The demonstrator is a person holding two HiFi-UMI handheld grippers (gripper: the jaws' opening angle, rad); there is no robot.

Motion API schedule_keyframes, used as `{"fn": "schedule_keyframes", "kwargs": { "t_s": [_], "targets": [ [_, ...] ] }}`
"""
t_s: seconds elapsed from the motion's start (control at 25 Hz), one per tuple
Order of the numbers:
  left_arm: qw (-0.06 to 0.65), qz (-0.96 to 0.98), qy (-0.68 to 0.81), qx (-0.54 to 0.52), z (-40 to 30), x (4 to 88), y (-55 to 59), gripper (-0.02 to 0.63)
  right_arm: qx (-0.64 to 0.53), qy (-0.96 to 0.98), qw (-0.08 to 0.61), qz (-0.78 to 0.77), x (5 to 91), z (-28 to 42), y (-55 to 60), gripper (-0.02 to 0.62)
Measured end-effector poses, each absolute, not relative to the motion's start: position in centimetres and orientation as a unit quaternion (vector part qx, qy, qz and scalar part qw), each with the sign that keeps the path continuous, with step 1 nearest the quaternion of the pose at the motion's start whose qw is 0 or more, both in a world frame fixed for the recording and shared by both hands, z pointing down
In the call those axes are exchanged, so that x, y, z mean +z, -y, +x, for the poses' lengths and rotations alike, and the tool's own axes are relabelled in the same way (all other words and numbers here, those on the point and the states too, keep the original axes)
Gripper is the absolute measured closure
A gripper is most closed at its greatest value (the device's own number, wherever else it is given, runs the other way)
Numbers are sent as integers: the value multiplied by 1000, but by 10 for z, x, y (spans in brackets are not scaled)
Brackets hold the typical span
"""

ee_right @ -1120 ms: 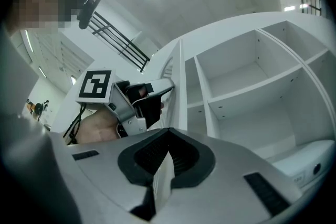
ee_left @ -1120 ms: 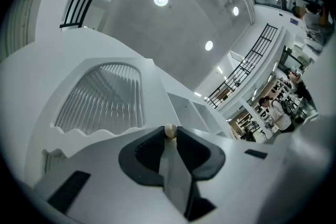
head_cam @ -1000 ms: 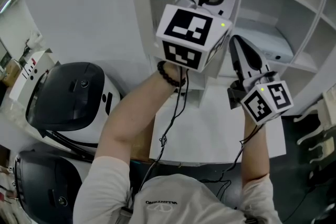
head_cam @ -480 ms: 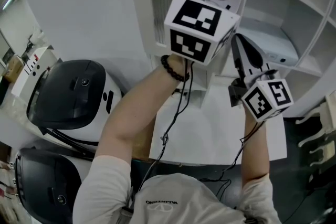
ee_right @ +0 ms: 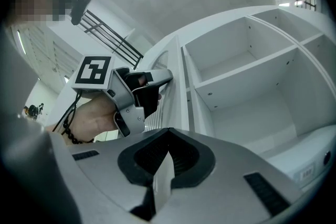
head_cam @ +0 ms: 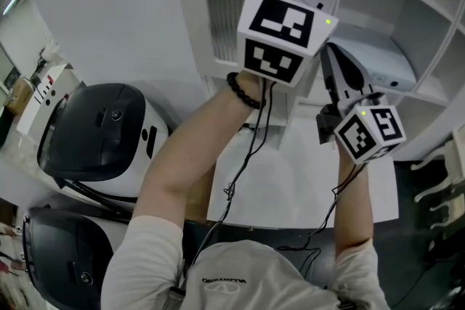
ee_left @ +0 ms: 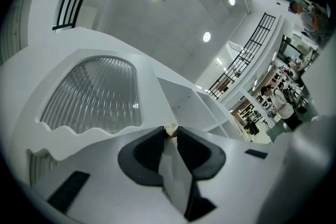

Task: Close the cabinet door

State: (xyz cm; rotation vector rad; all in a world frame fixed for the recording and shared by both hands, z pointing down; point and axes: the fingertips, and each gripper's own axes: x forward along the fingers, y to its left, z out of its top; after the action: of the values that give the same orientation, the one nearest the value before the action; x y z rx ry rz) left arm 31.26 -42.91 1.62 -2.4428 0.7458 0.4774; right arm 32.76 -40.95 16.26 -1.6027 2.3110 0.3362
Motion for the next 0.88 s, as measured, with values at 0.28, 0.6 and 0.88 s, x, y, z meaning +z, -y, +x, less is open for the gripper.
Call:
{"fn": "schedule_keyframes", "kwargs": {
  "t_s": [0.28,0.6,0.88],
  "targets": [
    [275,-901,-284,177,317,17,440,525,120,-800,169,-563,158,333,415,586],
    [280,-898,-295,169,324,17,452,523,114,-799,170,-566,160,340,424,586],
    [284,-894,-305,165,328,17,462,523,107,-800,167,-566,167,344,432,586]
  ]
}}
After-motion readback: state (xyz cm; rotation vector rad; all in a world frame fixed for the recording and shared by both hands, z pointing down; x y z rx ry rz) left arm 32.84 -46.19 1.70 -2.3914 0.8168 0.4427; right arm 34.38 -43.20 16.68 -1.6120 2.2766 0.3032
